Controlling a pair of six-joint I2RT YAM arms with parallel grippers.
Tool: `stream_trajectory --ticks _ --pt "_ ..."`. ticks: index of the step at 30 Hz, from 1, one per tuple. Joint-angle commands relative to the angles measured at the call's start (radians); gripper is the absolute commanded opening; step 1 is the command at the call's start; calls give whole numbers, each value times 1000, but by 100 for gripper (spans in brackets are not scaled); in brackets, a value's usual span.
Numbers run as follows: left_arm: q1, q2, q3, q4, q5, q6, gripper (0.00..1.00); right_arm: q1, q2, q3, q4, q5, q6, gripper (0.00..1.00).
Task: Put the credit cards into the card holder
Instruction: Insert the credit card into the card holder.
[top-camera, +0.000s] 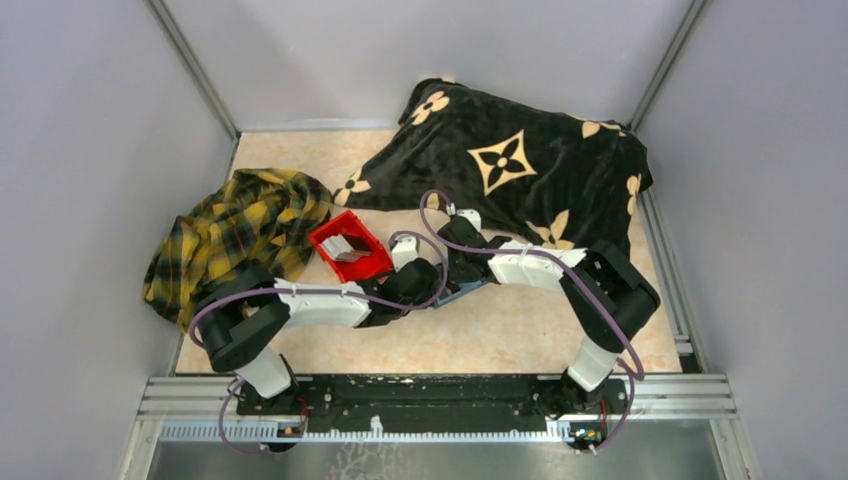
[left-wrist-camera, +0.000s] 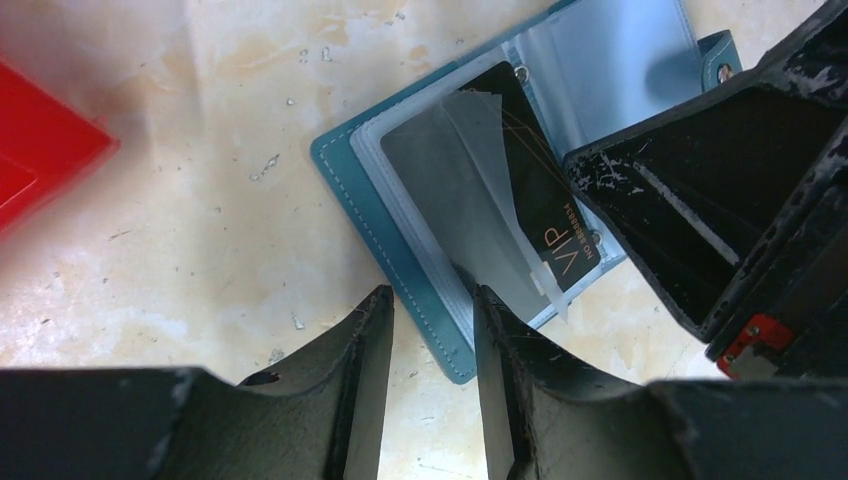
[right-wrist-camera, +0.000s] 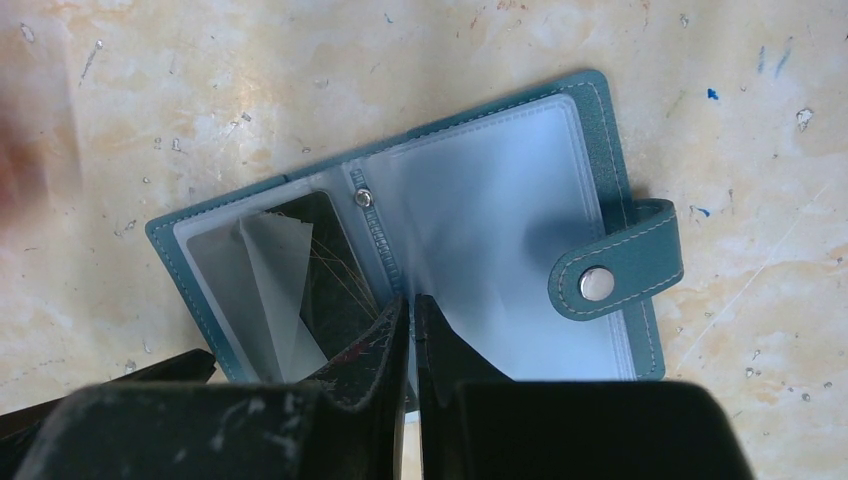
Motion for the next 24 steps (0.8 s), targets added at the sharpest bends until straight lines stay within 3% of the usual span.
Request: stream_trajectory --ticks 1,15,24 --pt "10 66 11 -103 36 23 43 44 47 -30 -71 -136 19 7" --pt "22 155 32 -193 46 -49 39 17 32 -54 -39 -160 22 8" --pt "22 163 -3 -187 67 -92 38 -26 -33 -73 -30 -141 37 27"
